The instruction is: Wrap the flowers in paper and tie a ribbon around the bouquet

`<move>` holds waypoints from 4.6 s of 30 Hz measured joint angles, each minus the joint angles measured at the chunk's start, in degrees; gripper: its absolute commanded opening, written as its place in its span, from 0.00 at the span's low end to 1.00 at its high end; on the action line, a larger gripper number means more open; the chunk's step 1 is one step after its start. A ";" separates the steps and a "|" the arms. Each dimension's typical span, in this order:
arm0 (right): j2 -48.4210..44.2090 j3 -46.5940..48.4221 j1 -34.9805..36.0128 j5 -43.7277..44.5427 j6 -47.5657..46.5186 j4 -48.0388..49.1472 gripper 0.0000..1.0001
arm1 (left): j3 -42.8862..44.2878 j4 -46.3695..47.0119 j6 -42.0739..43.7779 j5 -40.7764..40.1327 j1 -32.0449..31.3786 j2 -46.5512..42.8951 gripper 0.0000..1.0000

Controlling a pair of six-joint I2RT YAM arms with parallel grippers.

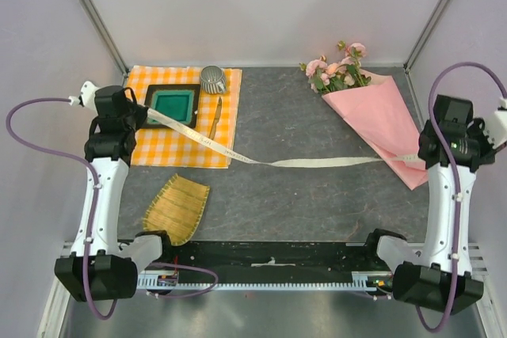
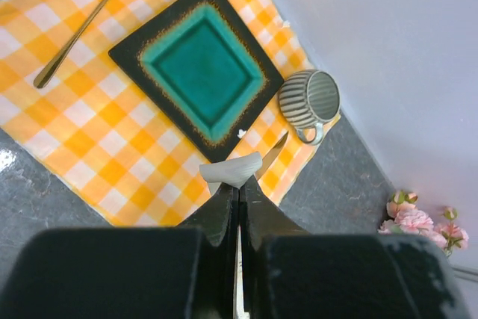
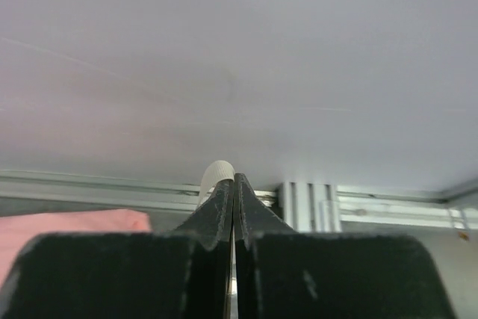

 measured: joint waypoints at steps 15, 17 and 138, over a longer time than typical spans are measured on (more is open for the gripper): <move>4.02 -16.79 -10.84 -2.23 -6.73 7.19 0.29 | -5.62 10.21 3.76 5.07 0.02 12.44 0.47; 4.55 -17.33 -11.65 -2.62 -7.80 7.50 0.70 | -4.15 10.19 4.96 6.08 0.02 15.30 0.97; 57.90 -10.38 3.02 -114.66 8.57 73.50 0.12 | 56.78 66.18 -40.57 51.74 -34.38 97.66 0.02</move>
